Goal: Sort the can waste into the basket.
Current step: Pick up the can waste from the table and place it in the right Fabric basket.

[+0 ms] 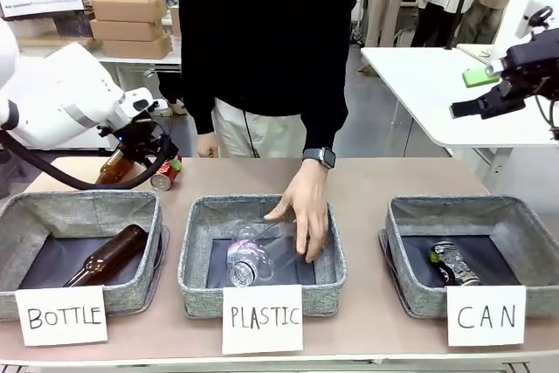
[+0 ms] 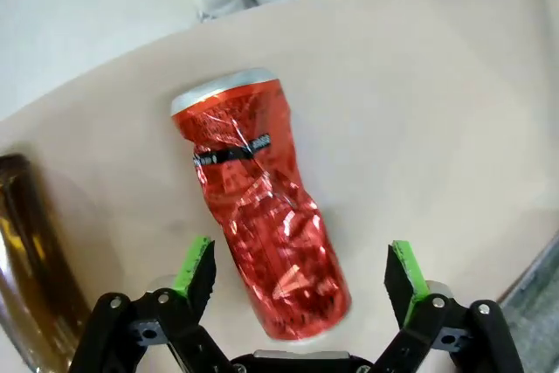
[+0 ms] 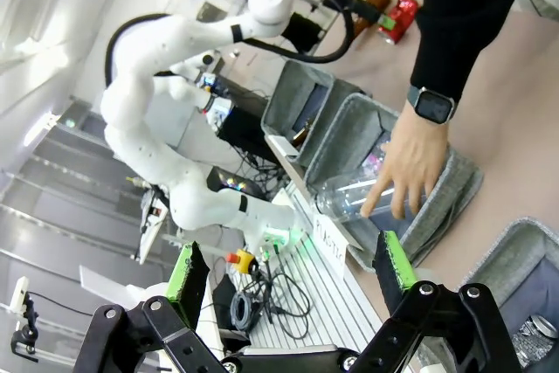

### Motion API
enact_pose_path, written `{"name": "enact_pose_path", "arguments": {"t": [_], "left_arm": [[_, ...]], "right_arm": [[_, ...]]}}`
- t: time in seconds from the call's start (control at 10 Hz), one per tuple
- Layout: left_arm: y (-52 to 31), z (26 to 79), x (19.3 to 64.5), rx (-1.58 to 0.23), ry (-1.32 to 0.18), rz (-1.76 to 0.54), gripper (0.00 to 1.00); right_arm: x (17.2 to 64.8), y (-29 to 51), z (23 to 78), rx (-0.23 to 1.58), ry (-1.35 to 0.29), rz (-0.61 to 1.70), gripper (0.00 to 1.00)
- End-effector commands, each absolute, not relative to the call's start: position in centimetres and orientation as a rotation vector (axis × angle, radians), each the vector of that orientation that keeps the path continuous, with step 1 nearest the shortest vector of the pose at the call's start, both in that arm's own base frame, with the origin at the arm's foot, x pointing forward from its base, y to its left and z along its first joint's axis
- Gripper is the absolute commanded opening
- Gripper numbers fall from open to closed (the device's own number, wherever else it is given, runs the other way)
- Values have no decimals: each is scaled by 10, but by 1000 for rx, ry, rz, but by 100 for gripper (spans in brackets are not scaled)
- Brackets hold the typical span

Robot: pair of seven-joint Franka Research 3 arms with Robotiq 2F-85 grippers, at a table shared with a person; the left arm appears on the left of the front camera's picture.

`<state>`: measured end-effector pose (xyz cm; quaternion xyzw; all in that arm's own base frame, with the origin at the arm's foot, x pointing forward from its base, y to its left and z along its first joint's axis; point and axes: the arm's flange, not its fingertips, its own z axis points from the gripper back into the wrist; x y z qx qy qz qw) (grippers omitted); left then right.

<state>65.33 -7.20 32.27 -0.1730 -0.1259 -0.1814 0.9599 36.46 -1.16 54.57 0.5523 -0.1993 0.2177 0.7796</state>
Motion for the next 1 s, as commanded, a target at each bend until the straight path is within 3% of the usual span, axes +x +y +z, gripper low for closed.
{"name": "enact_pose_path", "arguments": {"t": [0.0, 0.3, 0.4, 0.5, 0.6, 0.7, 0.9], "left_arm": [[-86, 321, 662, -314, -234, -370, 100], [-97, 309, 666, -283, -201, -381, 100], [-97, 310, 666, -270, -200, -373, 74], [-97, 312, 666, -240, -203, -363, 40], [-97, 312, 665, -239, -201, -358, 15], [-98, 311, 663, -207, -210, -354, 0], [-100, 311, 660, -195, -213, -347, 0]], "right_arm": [[365, -12, 551, 1193, -414, 460, 100], [365, -12, 551, 1193, -414, 460, 100], [365, -12, 551, 1193, -414, 460, 100], [365, -12, 551, 1193, -414, 460, 100], [365, -12, 551, 1193, -414, 460, 100], [365, -12, 551, 1193, -414, 460, 100], [365, -12, 551, 1193, -414, 460, 100]]}}
